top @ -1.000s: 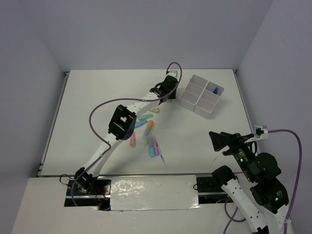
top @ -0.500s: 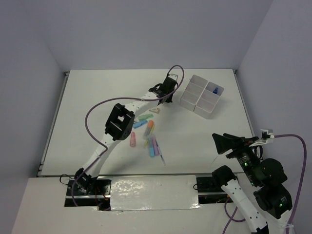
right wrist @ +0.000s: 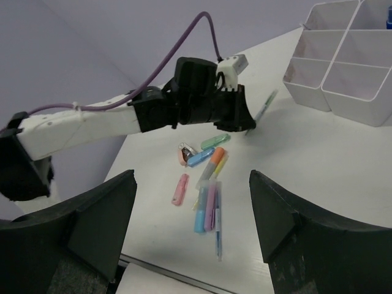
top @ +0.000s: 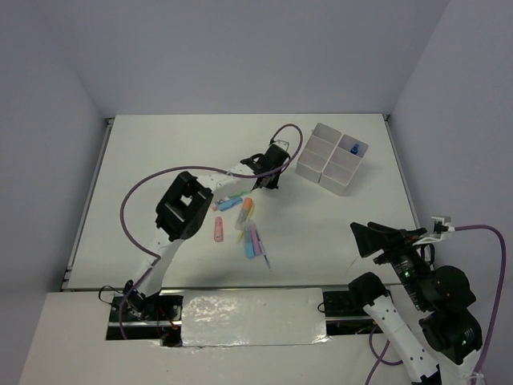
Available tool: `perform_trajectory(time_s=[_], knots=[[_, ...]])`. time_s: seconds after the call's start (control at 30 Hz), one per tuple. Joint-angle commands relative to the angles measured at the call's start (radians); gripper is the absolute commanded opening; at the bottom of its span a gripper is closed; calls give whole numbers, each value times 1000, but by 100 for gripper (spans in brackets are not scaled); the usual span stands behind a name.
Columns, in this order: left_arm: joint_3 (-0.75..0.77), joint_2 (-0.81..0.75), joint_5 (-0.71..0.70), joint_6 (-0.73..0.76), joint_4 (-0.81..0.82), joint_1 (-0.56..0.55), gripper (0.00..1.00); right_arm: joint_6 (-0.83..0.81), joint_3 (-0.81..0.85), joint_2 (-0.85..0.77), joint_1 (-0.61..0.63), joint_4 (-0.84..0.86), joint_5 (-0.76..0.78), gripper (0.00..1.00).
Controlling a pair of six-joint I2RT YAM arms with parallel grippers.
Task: Sort the stationery into containers
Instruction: Pick up the pen from the center of the board, then place the pen in the storage box.
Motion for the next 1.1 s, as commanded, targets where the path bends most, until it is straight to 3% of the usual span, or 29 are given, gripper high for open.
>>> perform_trajectory(time_s=[0.0, 0.23, 0.5, 0.73, 1.07], knots=[[-196, -87, 12, -62, -53, -22, 0, -19, -21, 36, 1, 2, -5, 82], [-359, -318, -16, -99, 68, -66, 0, 53, -194, 278, 0, 203, 41, 82], [-496, -501, -33, -112, 114, -127, 0, 138, -387, 470, 1, 618, 26, 81], [-593, -633, 33, -142, 162, -147, 0, 196, -388, 748, 3, 879, -64, 81], [-660, -739, 38, -159, 218, -247, 0, 220, -334, 1038, 12, 1070, -184, 77]])
